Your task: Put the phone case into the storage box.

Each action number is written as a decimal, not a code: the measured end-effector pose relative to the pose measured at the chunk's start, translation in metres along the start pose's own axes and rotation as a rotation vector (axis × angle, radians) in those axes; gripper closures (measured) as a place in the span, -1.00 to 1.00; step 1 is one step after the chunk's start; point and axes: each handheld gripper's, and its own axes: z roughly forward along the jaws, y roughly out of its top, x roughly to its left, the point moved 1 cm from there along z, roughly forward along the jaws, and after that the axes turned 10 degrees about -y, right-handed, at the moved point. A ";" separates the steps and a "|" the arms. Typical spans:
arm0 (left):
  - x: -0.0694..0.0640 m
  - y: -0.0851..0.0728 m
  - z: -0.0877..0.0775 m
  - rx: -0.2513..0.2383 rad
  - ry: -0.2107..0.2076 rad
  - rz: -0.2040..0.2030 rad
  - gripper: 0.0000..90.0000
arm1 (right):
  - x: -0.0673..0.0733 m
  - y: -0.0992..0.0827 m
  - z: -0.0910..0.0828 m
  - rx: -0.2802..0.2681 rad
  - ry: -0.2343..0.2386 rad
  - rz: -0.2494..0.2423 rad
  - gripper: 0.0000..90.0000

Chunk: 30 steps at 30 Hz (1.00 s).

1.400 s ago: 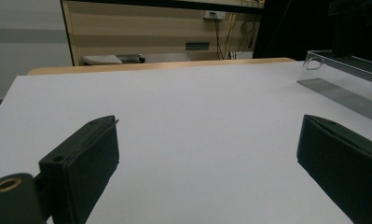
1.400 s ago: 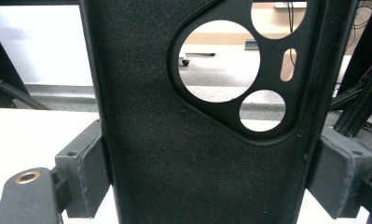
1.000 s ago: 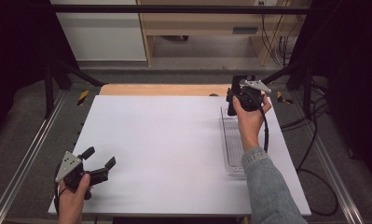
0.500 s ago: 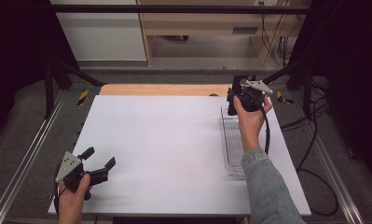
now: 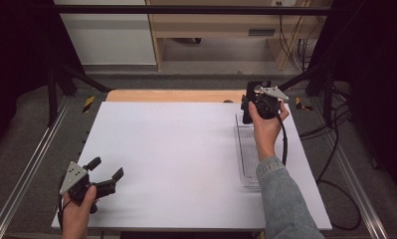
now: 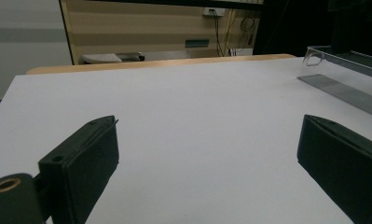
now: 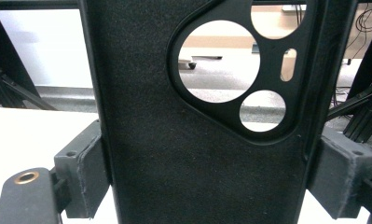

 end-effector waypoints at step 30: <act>-0.002 0.000 0.001 0.006 -0.010 0.004 -0.88 | 0.009 -0.014 0.011 0.012 -0.004 0.001 -0.69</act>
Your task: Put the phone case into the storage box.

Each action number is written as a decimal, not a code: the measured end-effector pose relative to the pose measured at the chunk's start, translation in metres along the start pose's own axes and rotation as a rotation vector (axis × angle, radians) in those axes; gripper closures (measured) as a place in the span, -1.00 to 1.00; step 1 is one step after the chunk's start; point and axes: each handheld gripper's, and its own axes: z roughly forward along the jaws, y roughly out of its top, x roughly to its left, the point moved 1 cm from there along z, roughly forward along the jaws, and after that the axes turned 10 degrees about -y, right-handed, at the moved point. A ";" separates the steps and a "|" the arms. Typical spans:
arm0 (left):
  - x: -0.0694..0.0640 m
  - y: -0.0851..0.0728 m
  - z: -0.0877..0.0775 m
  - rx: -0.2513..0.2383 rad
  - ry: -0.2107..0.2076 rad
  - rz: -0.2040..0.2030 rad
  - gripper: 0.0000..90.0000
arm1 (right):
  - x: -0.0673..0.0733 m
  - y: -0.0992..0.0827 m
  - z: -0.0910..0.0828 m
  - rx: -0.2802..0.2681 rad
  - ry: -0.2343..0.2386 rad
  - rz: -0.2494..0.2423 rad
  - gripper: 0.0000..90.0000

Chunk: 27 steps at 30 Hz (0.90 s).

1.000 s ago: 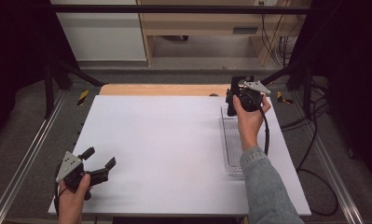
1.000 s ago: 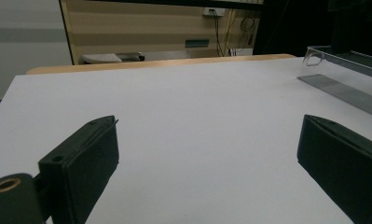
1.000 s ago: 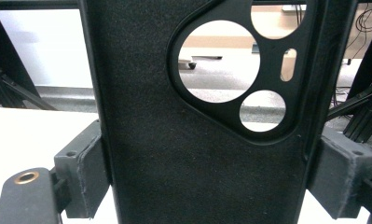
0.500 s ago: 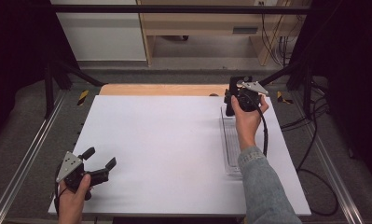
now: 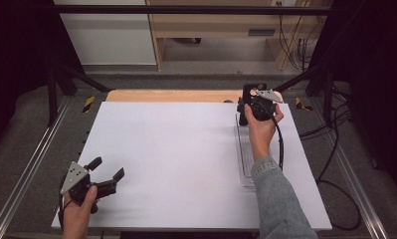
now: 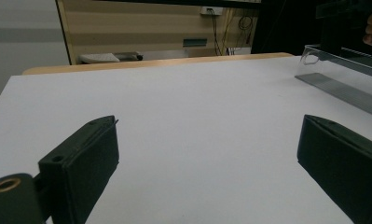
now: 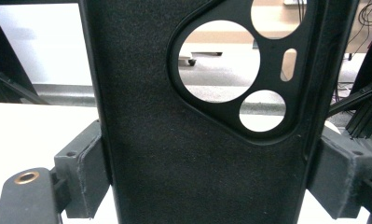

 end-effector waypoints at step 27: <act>-0.001 0.000 0.001 0.008 -0.008 0.006 -0.88 | 0.007 -0.017 0.009 0.040 -0.018 -0.004 -0.69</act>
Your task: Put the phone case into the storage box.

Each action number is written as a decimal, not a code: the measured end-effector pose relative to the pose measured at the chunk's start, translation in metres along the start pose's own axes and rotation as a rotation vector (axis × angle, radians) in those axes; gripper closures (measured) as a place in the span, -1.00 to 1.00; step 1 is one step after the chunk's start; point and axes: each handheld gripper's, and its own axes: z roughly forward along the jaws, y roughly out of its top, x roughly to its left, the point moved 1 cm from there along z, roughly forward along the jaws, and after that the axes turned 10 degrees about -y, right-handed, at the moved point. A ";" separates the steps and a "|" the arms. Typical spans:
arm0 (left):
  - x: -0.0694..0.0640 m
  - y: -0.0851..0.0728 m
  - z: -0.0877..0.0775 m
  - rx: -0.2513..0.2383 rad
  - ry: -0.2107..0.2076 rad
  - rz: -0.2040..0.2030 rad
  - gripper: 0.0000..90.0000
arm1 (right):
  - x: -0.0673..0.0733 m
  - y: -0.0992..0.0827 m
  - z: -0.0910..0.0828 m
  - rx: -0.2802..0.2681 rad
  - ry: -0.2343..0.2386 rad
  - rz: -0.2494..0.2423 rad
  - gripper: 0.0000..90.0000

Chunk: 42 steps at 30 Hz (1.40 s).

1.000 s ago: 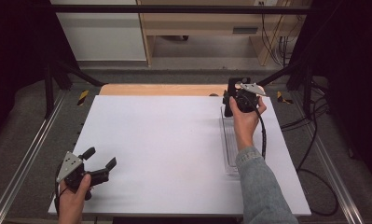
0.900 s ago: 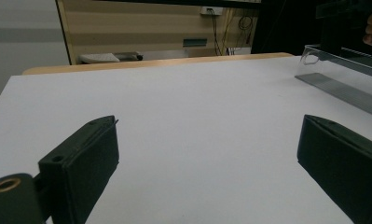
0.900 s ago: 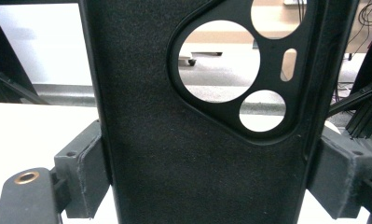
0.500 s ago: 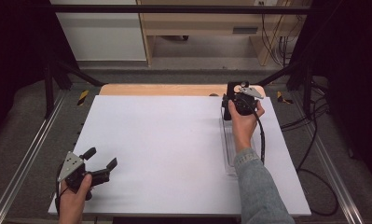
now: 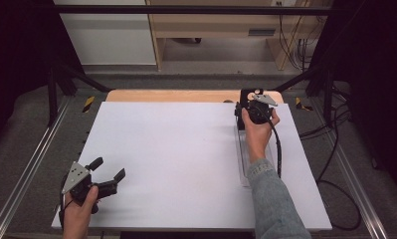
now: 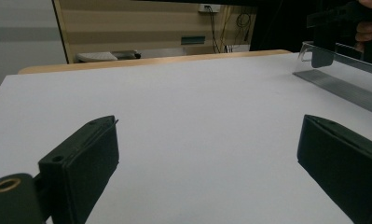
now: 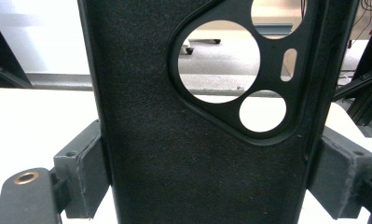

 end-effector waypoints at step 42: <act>-0.001 0.000 0.001 0.005 -0.010 0.005 -0.88 | 0.004 -0.009 0.008 0.020 -0.019 -0.014 -0.70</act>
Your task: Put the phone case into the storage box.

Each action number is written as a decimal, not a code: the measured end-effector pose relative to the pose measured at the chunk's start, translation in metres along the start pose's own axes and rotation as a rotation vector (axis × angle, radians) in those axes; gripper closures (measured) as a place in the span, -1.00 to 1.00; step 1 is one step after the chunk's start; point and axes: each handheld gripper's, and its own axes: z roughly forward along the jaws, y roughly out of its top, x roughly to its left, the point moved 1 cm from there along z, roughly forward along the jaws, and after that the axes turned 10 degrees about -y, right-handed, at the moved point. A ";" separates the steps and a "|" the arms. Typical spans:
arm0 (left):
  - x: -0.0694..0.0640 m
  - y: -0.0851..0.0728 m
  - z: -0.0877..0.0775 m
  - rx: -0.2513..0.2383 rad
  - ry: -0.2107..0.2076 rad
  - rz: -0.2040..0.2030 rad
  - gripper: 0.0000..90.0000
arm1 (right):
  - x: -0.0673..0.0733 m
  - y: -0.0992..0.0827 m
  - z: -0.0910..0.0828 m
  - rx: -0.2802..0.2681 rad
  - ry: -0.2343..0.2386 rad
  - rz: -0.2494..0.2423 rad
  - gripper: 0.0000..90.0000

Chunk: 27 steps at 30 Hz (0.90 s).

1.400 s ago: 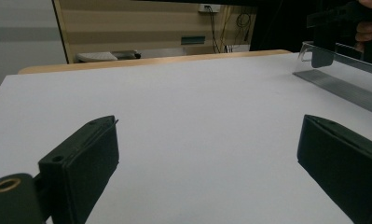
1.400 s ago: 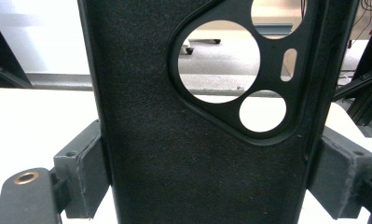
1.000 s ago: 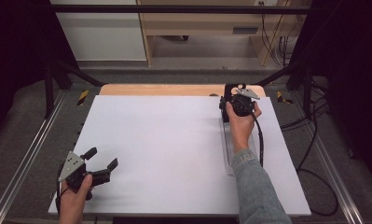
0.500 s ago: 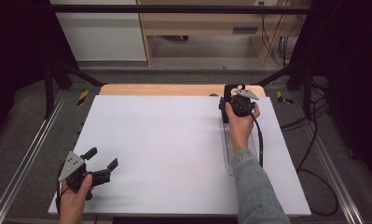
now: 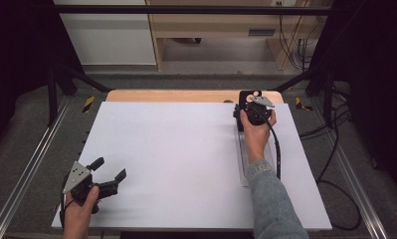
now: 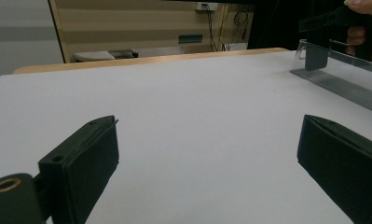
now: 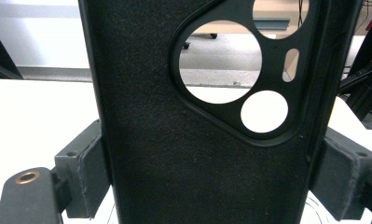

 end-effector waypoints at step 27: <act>-0.001 0.000 0.001 0.004 -0.008 0.002 -0.88 | -0.003 -0.007 0.004 0.024 -0.018 0.003 -0.71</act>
